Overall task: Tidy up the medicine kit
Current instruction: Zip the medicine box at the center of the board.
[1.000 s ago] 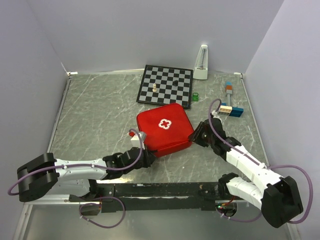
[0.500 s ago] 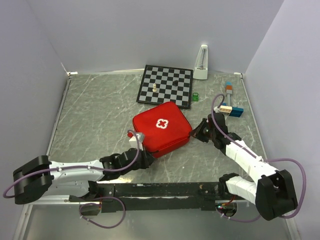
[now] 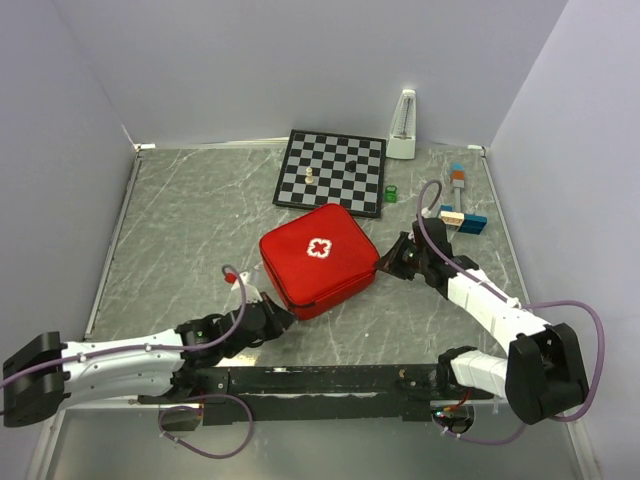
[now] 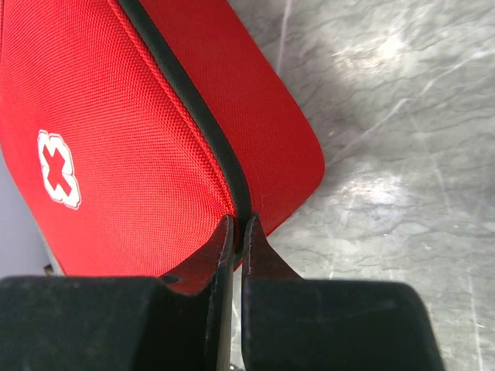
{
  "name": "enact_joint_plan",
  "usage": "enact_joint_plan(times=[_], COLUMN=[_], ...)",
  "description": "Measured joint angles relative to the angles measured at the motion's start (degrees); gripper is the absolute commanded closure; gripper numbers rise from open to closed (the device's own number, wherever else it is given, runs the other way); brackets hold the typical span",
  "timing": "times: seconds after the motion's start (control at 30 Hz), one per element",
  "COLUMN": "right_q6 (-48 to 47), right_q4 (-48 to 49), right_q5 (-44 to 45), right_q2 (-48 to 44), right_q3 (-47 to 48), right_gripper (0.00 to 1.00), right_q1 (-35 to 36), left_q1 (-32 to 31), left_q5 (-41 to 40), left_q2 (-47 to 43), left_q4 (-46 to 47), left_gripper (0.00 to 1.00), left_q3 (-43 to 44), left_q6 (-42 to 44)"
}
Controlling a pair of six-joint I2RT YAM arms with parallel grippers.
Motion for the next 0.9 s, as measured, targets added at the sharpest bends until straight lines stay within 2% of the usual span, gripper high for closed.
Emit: enact_joint_plan(times=[0.1, 0.13, 0.2, 0.23, 0.3, 0.43, 0.5, 0.73, 0.9], right_q6=[-0.17, -0.39, -0.79, -1.29, -2.91, -4.66, -4.48, 0.92, 4.24], right_q4=[-0.09, -0.04, -0.09, -0.09, -0.2, -3.04, -3.89, -4.46, -4.92], right_q5=[-1.55, -2.27, -3.02, -3.26, -0.96, 3.61, 4.96, 4.37, 3.26], right_q2=[0.9, 1.2, 1.25, 1.01, -0.13, -4.94, -7.58, -11.54, -11.02], right_q3=[0.61, 0.76, 0.83, 0.85, 0.92, 1.68, 1.75, -1.9, -3.21], right_gripper=[0.98, 0.86, 0.55, 0.44, 0.34, 0.31, 0.29, 0.26, 0.25], right_q1=[-0.02, -0.02, -0.02, 0.0, -0.11, 0.98, 4.07, 15.45, 18.38], left_q1=[-0.2, -0.24, -0.24, -0.24, -0.24, -0.24, -0.24, 0.04, -0.09], left_q5=[-1.51, -2.12, -2.58, -2.84, -3.61, -3.91, -3.65, -2.1, 1.36], left_q2=[-3.41, -4.79, -6.14, -6.49, -6.27, -2.27, 1.33, 10.03, 14.47], left_q4=[-2.86, -3.78, -4.48, -4.76, -5.92, -6.1, -5.05, 0.26, 3.67], left_gripper=[0.99, 0.99, 0.99, 0.99, 0.99, 0.99, 0.99, 0.99, 0.99], left_q3=[-0.61, -0.96, -1.29, -1.29, -1.27, 0.17, 1.27, 3.43, 5.75], left_q6=[-4.28, -5.49, -6.03, -5.9, -5.05, -2.12, 0.04, 7.04, 11.34])
